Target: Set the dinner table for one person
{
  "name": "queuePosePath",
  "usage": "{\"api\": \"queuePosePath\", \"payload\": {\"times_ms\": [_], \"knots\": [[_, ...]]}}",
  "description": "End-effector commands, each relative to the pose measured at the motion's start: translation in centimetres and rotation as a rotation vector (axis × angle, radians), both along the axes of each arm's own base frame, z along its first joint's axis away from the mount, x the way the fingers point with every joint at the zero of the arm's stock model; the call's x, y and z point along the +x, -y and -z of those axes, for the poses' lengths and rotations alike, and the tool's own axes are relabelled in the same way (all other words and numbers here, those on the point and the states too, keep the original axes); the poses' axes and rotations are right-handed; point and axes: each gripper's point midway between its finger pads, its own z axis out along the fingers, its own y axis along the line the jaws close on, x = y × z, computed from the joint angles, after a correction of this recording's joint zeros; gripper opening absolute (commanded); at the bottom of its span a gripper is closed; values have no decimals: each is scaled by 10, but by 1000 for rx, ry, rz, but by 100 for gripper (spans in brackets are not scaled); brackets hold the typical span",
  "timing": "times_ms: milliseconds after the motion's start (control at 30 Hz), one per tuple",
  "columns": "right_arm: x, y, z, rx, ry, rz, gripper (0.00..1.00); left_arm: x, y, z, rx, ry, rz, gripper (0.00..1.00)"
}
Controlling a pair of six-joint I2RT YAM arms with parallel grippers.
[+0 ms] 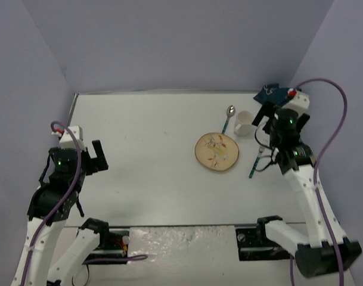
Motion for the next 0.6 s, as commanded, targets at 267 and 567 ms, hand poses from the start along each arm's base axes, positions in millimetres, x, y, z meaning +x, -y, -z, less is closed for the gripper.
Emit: {"api": "queuePosePath", "payload": {"times_ms": [267, 567], "knots": [[151, 56, 48, 41, -38, 237, 100, -8, 9, 16, -16, -15, 49, 97], [236, 125, 103, -5, -91, 315, 100, 4, 23, 17, -97, 23, 58, 97]]}}
